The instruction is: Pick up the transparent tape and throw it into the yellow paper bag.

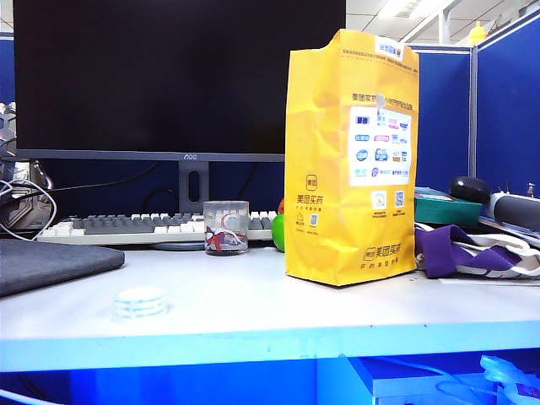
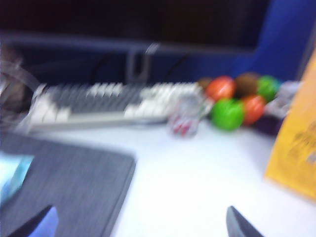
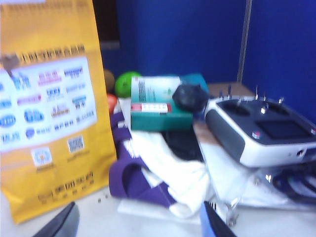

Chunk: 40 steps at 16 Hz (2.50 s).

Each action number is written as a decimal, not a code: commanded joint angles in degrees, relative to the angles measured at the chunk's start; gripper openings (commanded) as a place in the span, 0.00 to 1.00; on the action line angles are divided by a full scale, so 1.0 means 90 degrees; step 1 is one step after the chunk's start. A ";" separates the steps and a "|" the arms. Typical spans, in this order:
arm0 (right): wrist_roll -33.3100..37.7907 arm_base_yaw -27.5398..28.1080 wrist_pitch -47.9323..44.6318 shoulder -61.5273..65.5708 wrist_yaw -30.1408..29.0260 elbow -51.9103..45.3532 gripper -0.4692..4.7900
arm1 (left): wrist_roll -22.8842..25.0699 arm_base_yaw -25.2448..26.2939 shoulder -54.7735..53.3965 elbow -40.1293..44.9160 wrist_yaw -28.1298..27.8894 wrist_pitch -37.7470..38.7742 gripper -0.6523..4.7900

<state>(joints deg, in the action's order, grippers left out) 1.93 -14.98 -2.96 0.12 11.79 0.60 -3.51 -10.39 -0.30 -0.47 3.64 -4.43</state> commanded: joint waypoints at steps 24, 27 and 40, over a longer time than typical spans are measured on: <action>0.1508 -0.0024 0.0588 0.5722 -0.5877 0.3881 0.73 | 0.1875 0.0000 -0.7101 -0.6958 0.2030 0.4651 1.00; 0.1535 -0.0024 0.0595 0.6443 -0.7504 0.4172 0.73 | 0.1838 0.0000 -0.7101 -0.6970 0.1824 0.5486 1.00; 0.1090 -0.0981 0.1535 0.6739 -0.4583 0.4231 0.73 | 0.1171 -0.1421 -0.9568 -0.6972 0.0714 0.5190 1.00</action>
<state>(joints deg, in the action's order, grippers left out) 12.03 -23.40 12.23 60.90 -29.69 38.37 7.27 -20.62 -84.90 -62.96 16.05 43.92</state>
